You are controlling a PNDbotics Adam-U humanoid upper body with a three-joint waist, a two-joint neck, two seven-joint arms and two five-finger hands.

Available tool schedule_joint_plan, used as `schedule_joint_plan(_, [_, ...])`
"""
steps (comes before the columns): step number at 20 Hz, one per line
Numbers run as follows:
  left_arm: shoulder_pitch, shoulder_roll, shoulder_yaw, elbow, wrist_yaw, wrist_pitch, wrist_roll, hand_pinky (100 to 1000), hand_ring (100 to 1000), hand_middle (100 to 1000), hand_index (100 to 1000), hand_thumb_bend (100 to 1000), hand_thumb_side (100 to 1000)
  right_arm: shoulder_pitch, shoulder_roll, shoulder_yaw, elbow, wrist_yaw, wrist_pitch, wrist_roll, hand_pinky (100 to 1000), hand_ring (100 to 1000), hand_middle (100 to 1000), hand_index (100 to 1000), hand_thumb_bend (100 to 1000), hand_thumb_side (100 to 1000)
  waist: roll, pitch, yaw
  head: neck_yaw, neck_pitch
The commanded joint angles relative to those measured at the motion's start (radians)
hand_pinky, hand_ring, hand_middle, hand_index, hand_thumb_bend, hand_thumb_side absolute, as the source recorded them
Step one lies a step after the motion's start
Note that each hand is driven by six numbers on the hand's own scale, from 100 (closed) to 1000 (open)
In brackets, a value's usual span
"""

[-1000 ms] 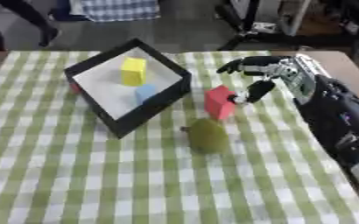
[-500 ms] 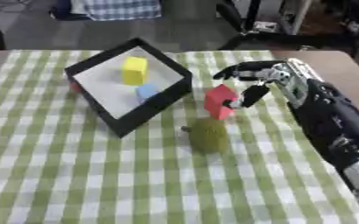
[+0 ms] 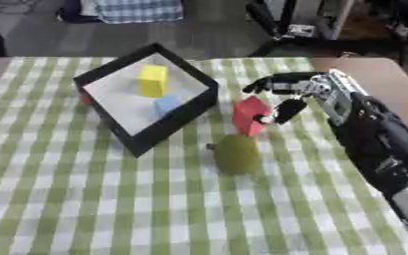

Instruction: Pick up objects on the table and place them in the box.

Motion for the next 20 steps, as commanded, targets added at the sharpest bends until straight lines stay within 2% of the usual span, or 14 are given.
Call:
schedule_joint_plan(1, [-0.007, 0.011, 0.009, -0.019, 0.0, -0.001, -0.002, 729, 575, 604, 923, 125, 1000, -0.011, -0.037, 0.0, -0.029, -0.021, -0.168, 0.174, 946, 935, 933, 999, 226, 445, 0.008, 0.002, 0.001, -0.001, -0.002])
schedule_joint_plan(9, [-0.006, 0.012, 0.007, -0.02, 0.0, -0.001, -0.002, 728, 575, 603, 923, 123, 1000, -0.005, -0.064, 0.001, -0.071, -0.104, -0.149, 0.194, 944, 926, 927, 999, 208, 446, 0.007, 0.001, -0.002, -0.001, -0.002])
schedule_joint_plan(20, [-0.006, 0.01, 0.006, -0.02, 0.0, -0.001, -0.003, 726, 575, 603, 922, 122, 1000, -0.006, -0.067, 0.003, -0.079, -0.117, -0.134, 0.221, 944, 928, 928, 999, 216, 446, 0.007, 0.002, -0.002, -0.001, -0.002])
